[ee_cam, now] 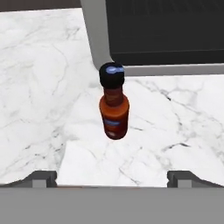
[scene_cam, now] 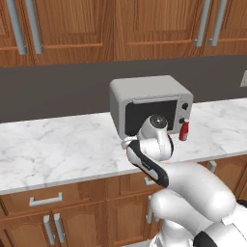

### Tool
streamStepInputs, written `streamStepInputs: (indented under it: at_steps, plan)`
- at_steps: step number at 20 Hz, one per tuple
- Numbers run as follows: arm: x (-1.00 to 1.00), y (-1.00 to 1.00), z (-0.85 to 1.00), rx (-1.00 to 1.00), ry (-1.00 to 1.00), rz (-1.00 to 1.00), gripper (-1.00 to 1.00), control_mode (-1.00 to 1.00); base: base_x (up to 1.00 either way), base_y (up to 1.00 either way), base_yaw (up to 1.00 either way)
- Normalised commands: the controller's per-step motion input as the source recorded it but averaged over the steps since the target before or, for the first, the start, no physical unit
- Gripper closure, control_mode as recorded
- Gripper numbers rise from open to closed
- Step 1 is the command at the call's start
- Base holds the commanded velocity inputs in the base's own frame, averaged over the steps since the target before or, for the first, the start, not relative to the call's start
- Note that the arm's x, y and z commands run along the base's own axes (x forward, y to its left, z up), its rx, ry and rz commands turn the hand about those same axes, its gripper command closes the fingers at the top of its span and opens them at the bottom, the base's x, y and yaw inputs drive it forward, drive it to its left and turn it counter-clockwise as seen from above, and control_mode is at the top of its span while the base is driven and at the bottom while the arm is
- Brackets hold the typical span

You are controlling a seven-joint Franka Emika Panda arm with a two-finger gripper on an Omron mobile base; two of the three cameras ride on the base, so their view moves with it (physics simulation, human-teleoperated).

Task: Place the ketchup and condiment bottle from the counter to the top shelf of the fridge. If the existing items in the fridge are on the top shelf, move them to other shelves.

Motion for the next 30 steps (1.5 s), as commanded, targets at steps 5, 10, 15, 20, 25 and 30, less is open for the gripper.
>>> streamStepInputs:
  at_steps: [5, 10, 15, 20, 25, 30]
  plan:
    - [0.36, 0.0, -0.26, 0.0, 0.0, 0.0, -1.0, -1.0, 0.0, 0.0, 0.0]
    - [0.29, 0.0, -0.25, 0.0, 0.0, -0.01, -1.0, -1.0, 0.0, 0.0, 0.0]
    - [0.13, 0.0, -0.05, 0.0, 0.0, -0.01, -1.0, -1.0, 0.0, 0.0, 0.0]
    - [0.13, 0.0, 0.0, 0.0, 0.0, -0.01, -1.0, -1.0, 0.0, 0.0, 0.0]
    - [0.15, 0.0, -0.02, 0.0, -0.02, -0.01, -1.0, -1.0, 0.0, 0.0, 0.0]
    - [0.15, 0.01, -0.02, 0.0, -0.03, -0.01, -1.0, -1.0, 0.0, 0.0, 0.0]
